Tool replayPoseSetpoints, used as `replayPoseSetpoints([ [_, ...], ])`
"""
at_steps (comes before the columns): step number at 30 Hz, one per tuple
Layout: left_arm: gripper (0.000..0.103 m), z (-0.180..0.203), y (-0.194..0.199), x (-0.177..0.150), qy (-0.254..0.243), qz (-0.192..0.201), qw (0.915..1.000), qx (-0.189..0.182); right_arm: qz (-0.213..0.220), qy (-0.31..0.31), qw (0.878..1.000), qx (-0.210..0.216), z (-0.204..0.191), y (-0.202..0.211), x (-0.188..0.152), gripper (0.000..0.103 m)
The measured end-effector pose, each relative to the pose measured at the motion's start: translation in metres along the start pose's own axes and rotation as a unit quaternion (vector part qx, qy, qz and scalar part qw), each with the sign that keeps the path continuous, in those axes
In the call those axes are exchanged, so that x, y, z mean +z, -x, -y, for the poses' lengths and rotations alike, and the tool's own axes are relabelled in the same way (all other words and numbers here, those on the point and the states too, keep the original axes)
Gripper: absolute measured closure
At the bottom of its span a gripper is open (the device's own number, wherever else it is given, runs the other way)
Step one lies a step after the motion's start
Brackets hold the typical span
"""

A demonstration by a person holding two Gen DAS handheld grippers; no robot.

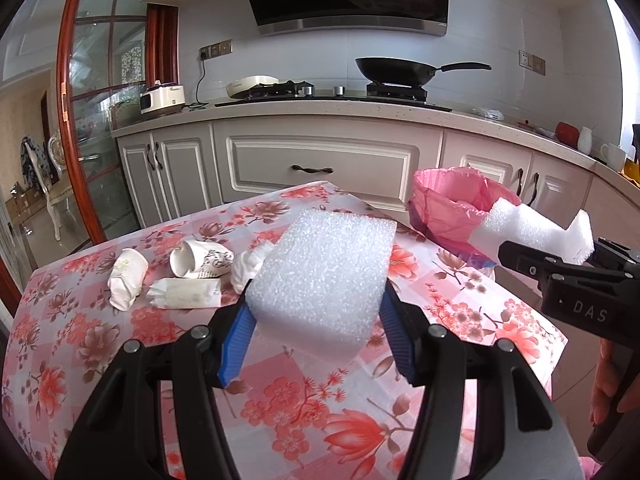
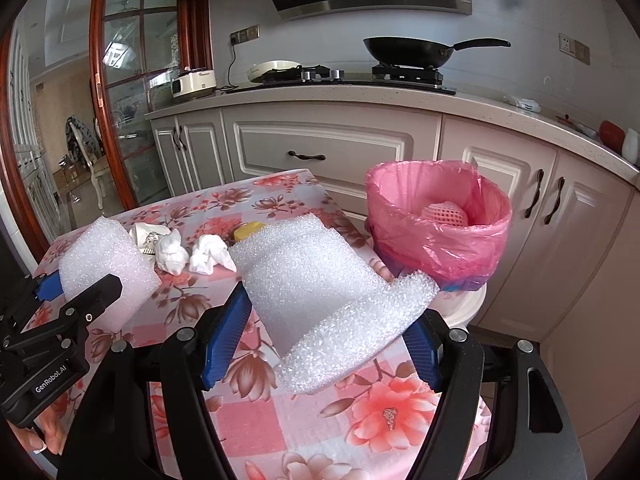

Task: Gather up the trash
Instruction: 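Carry the foam block and foam sleeve over the pink bin and open both tools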

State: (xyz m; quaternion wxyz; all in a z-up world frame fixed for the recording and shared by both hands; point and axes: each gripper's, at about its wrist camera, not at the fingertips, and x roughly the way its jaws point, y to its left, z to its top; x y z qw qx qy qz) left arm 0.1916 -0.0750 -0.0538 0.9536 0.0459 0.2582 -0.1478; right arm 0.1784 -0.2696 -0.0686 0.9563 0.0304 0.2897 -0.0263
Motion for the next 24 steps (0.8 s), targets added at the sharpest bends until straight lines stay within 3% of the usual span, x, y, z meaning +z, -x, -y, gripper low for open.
replayPoseSetpoints([
  [16,0.046,0.044,-0.048,0.034,-0.028,-0.003,0.9987,-0.043,-0.008,-0.04,0.999,-0.033,0.054,-0.027,0.014,0.034],
  [24,0.046,0.082,-0.087,0.075,-0.041,0.017,0.9957,-0.082,0.011,-0.063,0.996,-0.054,0.102,-0.04,0.034,0.034],
])
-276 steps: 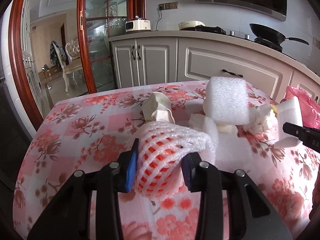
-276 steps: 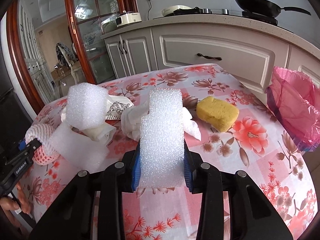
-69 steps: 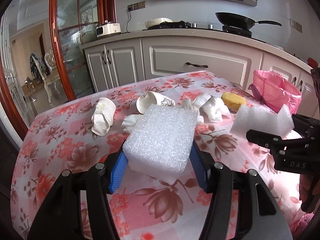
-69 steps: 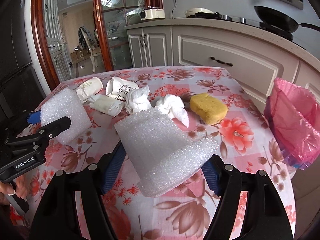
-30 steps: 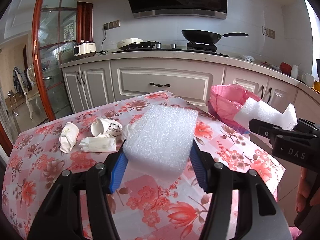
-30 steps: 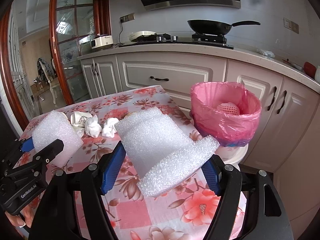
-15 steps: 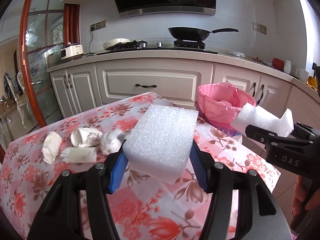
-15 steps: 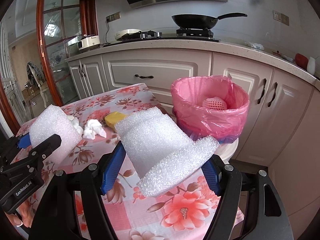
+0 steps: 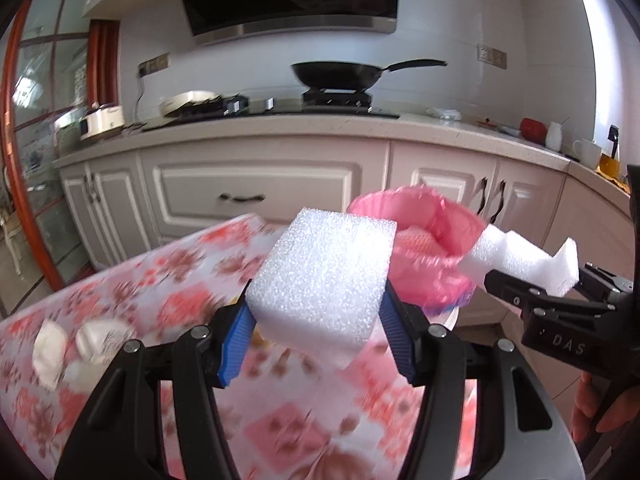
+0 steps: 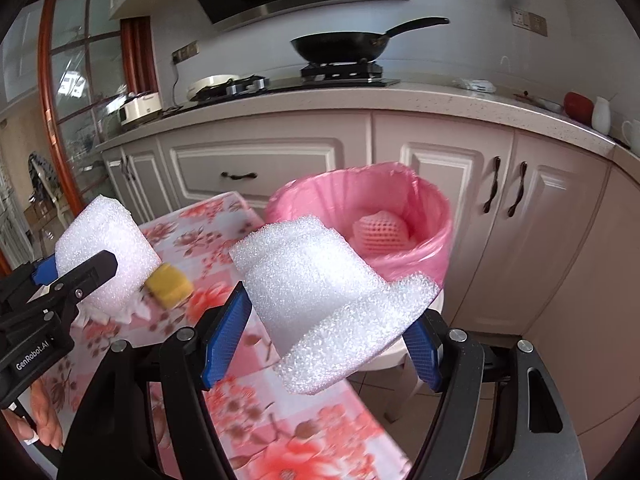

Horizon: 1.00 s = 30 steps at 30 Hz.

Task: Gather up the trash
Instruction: 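Carry the foam block and foam sleeve over the pink bin and open both tools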

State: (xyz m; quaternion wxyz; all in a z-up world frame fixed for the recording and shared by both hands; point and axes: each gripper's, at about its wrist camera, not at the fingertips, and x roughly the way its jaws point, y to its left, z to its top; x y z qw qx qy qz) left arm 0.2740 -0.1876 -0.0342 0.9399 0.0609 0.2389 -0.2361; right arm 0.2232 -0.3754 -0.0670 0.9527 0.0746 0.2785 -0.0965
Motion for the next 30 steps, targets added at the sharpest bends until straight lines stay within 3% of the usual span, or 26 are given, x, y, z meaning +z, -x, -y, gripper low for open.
replayPoseSetpoints([
  [14,0.046,0.042,-0.087,0.068,0.001,0.022,0.998,-0.058,0.044,-0.001,0.999,-0.022,0.054,-0.042,0.056,0.034],
  [30,0.045,0.064,-0.202,0.09,0.03,-0.011,0.9951,-0.093,0.037,0.008,0.999,-0.02,0.09,-0.116,0.076,0.033],
])
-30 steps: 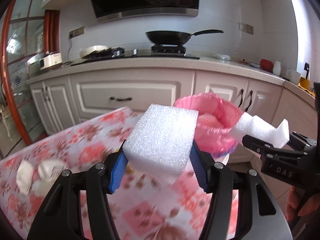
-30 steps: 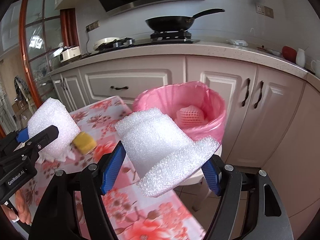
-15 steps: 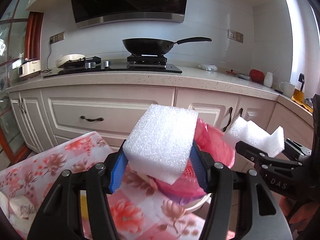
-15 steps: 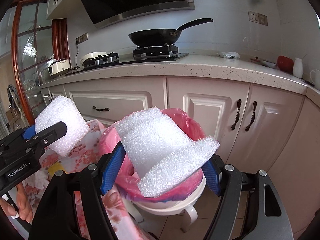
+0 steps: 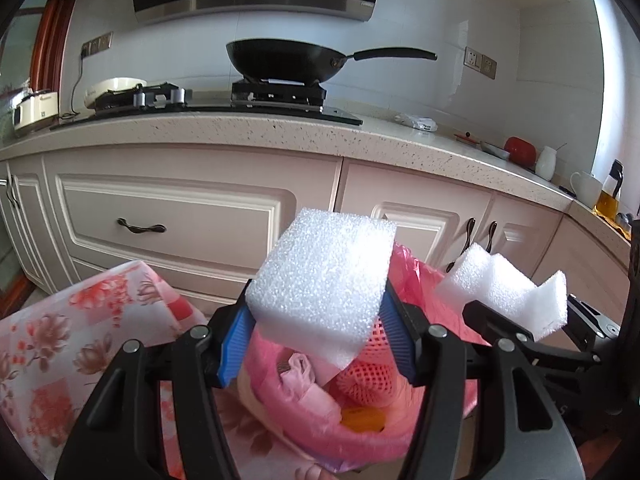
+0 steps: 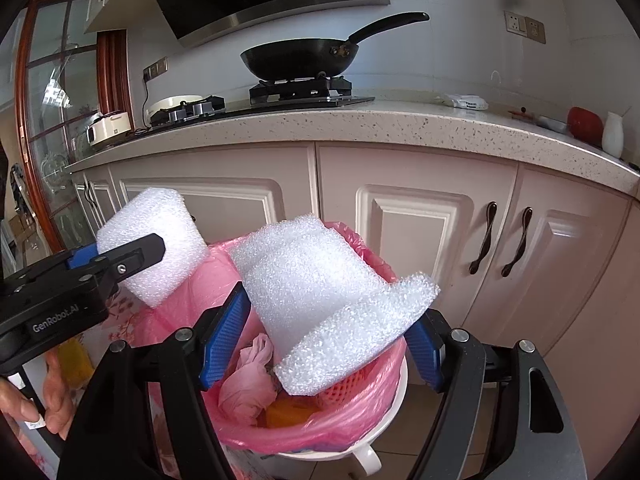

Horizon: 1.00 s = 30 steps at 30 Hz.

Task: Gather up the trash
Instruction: 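Carry the foam block and foam sleeve over the pink bin and open both tools, then move both tools back over the table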

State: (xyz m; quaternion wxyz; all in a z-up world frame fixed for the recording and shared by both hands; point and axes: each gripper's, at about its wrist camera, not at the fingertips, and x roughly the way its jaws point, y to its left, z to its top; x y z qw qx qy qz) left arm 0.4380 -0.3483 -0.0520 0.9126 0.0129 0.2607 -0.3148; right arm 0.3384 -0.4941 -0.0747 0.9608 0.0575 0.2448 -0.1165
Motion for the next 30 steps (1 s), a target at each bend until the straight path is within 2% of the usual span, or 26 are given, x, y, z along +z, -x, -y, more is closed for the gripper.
replayPoseSetpoints([
  [2,0.045,0.0,-0.011,-0.001,0.002,-0.003,1.0,-0.003,-0.005,0.002,1.0,0.007,0.002,-0.009,0.001,0.032],
  [5,0.032,-0.004,-0.025,-0.006,0.007,-0.013,0.9999,-0.004,-0.011,0.003,1.0,0.011,0.004,-0.019,-0.002,0.026],
  [8,0.029,-0.012,-0.032,-0.01,0.011,-0.021,0.9997,-0.004,-0.013,0.004,1.0,0.009,0.005,-0.024,-0.007,0.022],
  [13,0.026,-0.023,-0.024,-0.013,0.008,-0.015,0.9998,0.014,-0.018,0.003,1.0,0.006,0.004,-0.023,-0.014,0.022],
  [16,0.023,-0.031,-0.006,-0.014,0.018,-0.008,0.9994,0.028,-0.018,0.011,1.0,0.001,-0.003,-0.014,-0.014,0.022],
  [18,0.014,-0.038,0.016,-0.018,0.026,0.004,0.9985,0.048,-0.02,0.022,1.0,-0.002,-0.011,-0.006,-0.014,0.022],
  [20,0.01,-0.042,0.039,-0.023,0.028,0.013,0.9973,0.066,-0.019,0.032,0.999,0.0,-0.022,0.007,-0.014,0.022],
  [24,0.006,-0.05,0.087,-0.037,0.031,0.021,0.995,0.092,-0.015,0.041,0.999,0.007,-0.045,0.032,-0.016,0.022],
  [30,0.005,-0.066,0.16,-0.061,0.045,0.024,0.9913,0.121,-0.019,0.048,0.998,0.029,-0.084,0.07,-0.025,0.022],
])
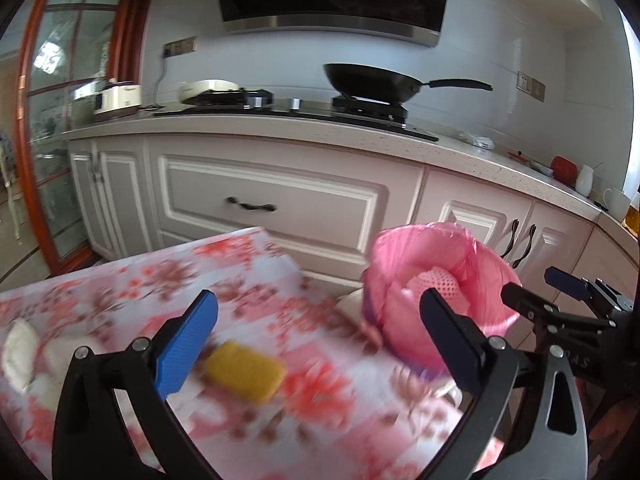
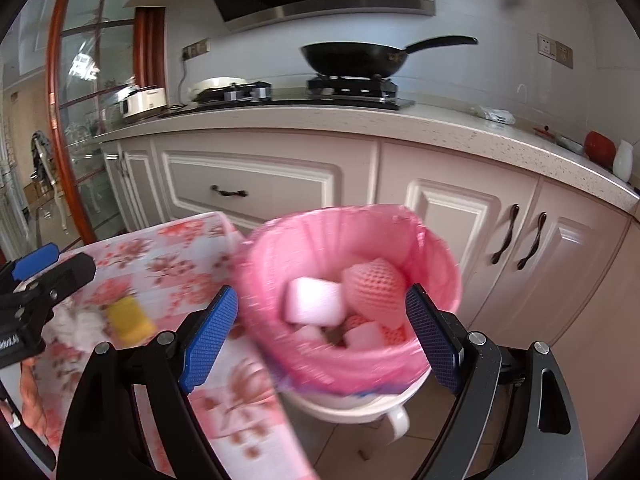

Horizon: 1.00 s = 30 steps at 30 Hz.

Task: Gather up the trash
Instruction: 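Move both tools back over the table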

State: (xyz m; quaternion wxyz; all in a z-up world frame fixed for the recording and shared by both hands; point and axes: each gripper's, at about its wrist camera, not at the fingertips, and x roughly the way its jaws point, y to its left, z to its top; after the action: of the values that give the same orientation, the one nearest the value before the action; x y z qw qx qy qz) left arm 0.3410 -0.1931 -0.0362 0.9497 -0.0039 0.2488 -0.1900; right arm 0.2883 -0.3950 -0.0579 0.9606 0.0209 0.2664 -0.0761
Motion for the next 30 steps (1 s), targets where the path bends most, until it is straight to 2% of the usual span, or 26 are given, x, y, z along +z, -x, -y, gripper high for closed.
replayPoseSetpoints([
  [11,0.005,-0.06,0.108,-0.034,0.027,0.018,0.9984,0.047,0.005,0.029,0.999,0.028,-0.069,0.059,-0.016,0.021],
  [21,0.005,-0.103,0.159,-0.061,0.058,0.025,0.9954,0.072,0.001,0.062,0.997,0.046,-0.116,0.087,-0.032,0.02],
  [30,0.005,-0.148,0.184,-0.088,0.084,0.02,0.9901,0.111,-0.011,0.099,0.993,0.07,-0.164,0.088,-0.043,0.02],
])
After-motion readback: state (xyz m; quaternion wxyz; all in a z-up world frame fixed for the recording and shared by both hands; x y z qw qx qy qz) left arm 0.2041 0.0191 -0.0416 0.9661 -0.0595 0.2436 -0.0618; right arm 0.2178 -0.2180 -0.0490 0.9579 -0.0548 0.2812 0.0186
